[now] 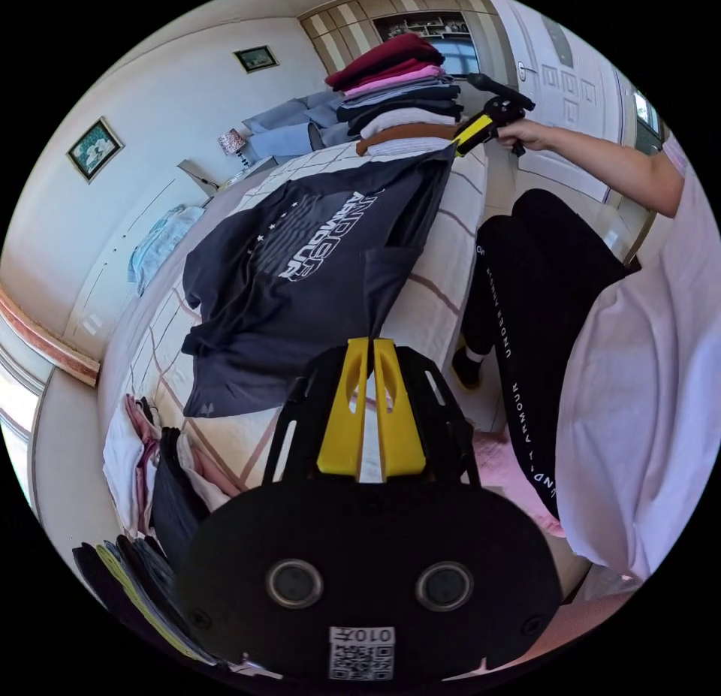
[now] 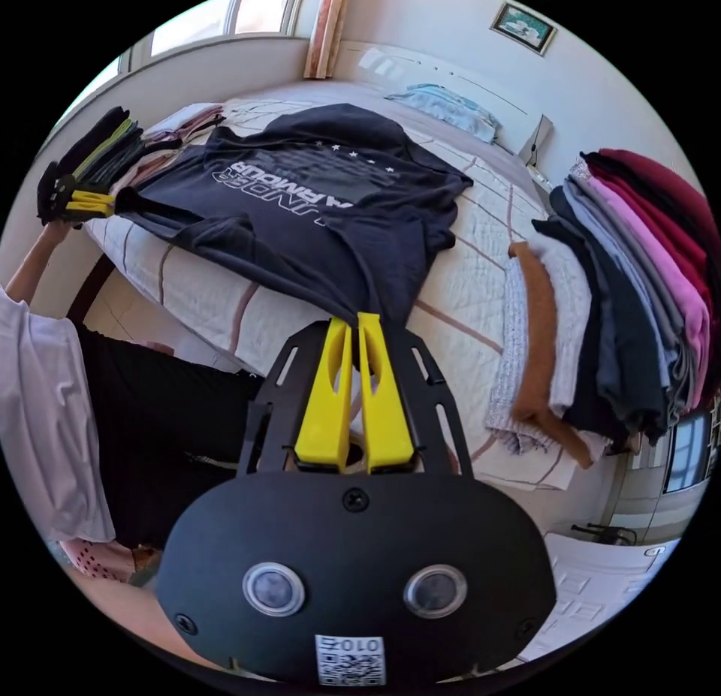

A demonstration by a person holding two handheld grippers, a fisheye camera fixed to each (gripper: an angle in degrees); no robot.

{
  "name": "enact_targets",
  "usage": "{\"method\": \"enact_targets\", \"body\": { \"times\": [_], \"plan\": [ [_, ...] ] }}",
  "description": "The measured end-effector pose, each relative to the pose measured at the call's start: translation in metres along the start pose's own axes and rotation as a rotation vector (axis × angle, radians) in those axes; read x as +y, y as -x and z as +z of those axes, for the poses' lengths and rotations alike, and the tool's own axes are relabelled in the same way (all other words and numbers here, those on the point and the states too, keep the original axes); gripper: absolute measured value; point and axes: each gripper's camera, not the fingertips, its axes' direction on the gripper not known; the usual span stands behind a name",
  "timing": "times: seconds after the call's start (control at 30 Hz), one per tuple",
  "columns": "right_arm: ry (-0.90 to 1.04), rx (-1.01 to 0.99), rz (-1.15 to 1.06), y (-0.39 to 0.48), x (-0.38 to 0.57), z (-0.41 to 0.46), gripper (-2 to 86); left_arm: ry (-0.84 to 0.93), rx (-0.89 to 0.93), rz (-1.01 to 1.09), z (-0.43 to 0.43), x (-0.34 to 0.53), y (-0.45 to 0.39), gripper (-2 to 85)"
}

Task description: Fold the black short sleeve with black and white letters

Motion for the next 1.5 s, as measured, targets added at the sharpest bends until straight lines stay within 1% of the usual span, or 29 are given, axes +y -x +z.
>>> {"method": "enact_targets", "body": {
  "times": [0.1, 0.17, 0.2, 0.27, 0.3, 0.33, 0.4, 0.43, 0.47, 0.5, 0.57, 0.63, 0.73, 0.83, 0.9, 0.97, 1.03, 1.1, 1.17, 1.2, 1.23, 1.3, 1.37, 1.4, 1.43, 1.47, 1.5],
  "plan": [
    [-0.007, -0.060, 0.056, 0.005, 0.011, 0.008, 3.0, 0.101, 0.006, -0.015, 0.032, 0.005, -0.009, 0.5],
    [0.039, -0.085, 0.039, 0.011, 0.013, 0.011, 4.6, 0.195, 0.072, -0.022, 0.056, 0.010, -0.008, 1.7],
    [0.089, -0.089, 0.010, 0.016, 0.013, 0.012, 5.9, 0.208, 0.099, -0.026, 0.057, 0.011, -0.007, 2.0],
    [0.152, -0.046, -0.005, 0.022, 0.017, 0.008, 7.2, 0.169, 0.204, -0.052, 0.045, 0.023, 0.001, 3.5],
    [0.164, -0.015, -0.008, 0.025, 0.021, 0.001, 7.5, 0.159, 0.200, -0.076, 0.039, 0.026, 0.004, 3.8],
    [0.158, -0.003, -0.004, 0.026, 0.022, -0.004, 7.7, 0.143, 0.153, -0.135, 0.024, 0.034, 0.014, 4.3],
    [0.050, 0.023, 0.042, 0.028, 0.023, -0.030, 8.0, 0.134, 0.022, -0.280, 0.002, 0.046, 0.041, 5.2],
    [0.012, 0.029, 0.059, 0.028, 0.020, -0.036, 8.1, 0.127, -0.076, -0.412, -0.008, 0.057, 0.067, 5.8],
    [-0.074, 0.039, 0.090, 0.029, 0.012, -0.047, 8.4, 0.109, -0.151, -0.539, -0.011, 0.068, 0.094, 6.5],
    [-0.161, 0.040, 0.112, 0.030, 0.001, -0.054, 8.8, 0.101, -0.173, -0.597, -0.010, 0.073, 0.107, 6.9],
    [-0.225, 0.025, 0.120, 0.034, -0.023, -0.051, 10.3, 0.072, -0.154, -0.777, 0.008, 0.087, 0.151, 8.5],
    [-0.195, -0.006, 0.117, 0.040, -0.051, -0.034, 11.6, 0.072, -0.131, -0.840, 0.028, 0.089, 0.171, 9.2],
    [-0.132, -0.092, 0.084, 0.055, -0.087, 0.002, 11.4, 0.132, -0.139, -0.899, 0.060, 0.090, 0.191, 9.4],
    [-0.077, -0.074, 0.072, 0.069, -0.107, 0.028, 10.2, 0.156, -0.047, -0.949, 0.082, 0.093, 0.206, 8.8],
    [-0.015, -0.012, 0.091, 0.070, -0.110, 0.041, 7.9, 0.173, -0.053, -0.942, 0.091, 0.091, 0.204, 7.8],
    [-0.015, 0.000, 0.090, 0.067, -0.105, 0.041, 5.6, 0.194, -0.127, -0.915, 0.094, 0.086, 0.196, 5.2],
    [-0.018, 0.059, 0.117, 0.060, -0.095, 0.032, 4.1, 0.177, -0.125, -0.902, 0.092, 0.086, 0.191, 2.7],
    [0.004, 0.276, 0.250, 0.037, -0.074, 0.013, 3.5, 0.144, -0.163, -0.895, 0.082, 0.085, 0.184, 1.6],
    [0.028, 0.422, 0.391, 0.011, -0.052, -0.002, 3.6, 0.137, -0.225, -0.870, 0.070, 0.081, 0.171, 1.5],
    [0.057, 0.444, 0.406, 0.000, -0.039, -0.007, 3.8, 0.146, -0.226, -0.849, 0.069, 0.079, 0.166, 1.6],
    [0.069, 0.435, 0.406, -0.005, -0.032, -0.010, 3.9, 0.158, -0.250, -0.786, 0.067, 0.073, 0.154, 2.0],
    [0.040, 0.302, 0.410, -0.008, -0.006, -0.024, 5.4, 0.166, -0.309, -0.608, 0.063, 0.059, 0.124, 3.1],
    [0.001, 0.239, 0.361, 0.007, 0.014, -0.029, 6.6, 0.240, -0.430, -0.305, 0.068, 0.044, 0.069, 4.6],
    [0.006, 0.253, 0.348, 0.020, 0.027, -0.026, 7.0, 0.247, -0.450, -0.240, 0.070, 0.043, 0.056, 5.0],
    [0.000, 0.250, 0.333, 0.028, 0.034, -0.024, 7.1, 0.231, -0.440, -0.114, 0.072, 0.043, 0.031, 5.7],
    [-0.015, 0.218, 0.290, 0.044, 0.046, -0.019, 7.4, 0.204, -0.419, -0.018, 0.073, 0.044, 0.010, 6.3],
    [-0.015, 0.167, 0.229, 0.062, 0.051, -0.014, 7.5, 0.192, -0.410, 0.012, 0.073, 0.044, 0.001, 6.6]
  ]
}}
